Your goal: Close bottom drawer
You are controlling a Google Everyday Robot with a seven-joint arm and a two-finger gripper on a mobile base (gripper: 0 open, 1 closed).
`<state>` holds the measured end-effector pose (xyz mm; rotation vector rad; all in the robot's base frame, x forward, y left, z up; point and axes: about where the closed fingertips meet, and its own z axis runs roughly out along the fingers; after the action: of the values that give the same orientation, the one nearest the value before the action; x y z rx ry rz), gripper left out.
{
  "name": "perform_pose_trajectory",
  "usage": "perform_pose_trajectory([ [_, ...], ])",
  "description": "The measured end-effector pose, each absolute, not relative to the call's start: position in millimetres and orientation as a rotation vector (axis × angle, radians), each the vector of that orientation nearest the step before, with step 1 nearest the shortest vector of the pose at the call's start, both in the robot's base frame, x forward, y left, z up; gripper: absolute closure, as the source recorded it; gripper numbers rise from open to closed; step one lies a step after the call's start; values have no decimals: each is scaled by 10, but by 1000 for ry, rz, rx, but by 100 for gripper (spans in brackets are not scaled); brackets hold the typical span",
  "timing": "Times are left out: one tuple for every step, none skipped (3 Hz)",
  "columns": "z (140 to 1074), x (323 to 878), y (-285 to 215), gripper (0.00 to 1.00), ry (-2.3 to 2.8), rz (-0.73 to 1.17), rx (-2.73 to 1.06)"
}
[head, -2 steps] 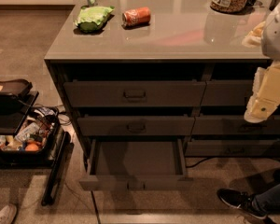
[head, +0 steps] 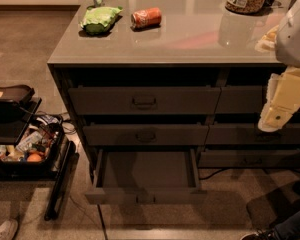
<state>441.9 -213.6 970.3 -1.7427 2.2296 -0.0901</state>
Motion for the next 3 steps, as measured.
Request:
perform_pose_trajectory([
  [9664, 4440, -2125, 0, 2214, -97, -1726],
  [9388, 4622, -2042, 0, 2181, -37, -1680],
  [9386, 4624, -2042, 0, 2181, -37, -1680],
])
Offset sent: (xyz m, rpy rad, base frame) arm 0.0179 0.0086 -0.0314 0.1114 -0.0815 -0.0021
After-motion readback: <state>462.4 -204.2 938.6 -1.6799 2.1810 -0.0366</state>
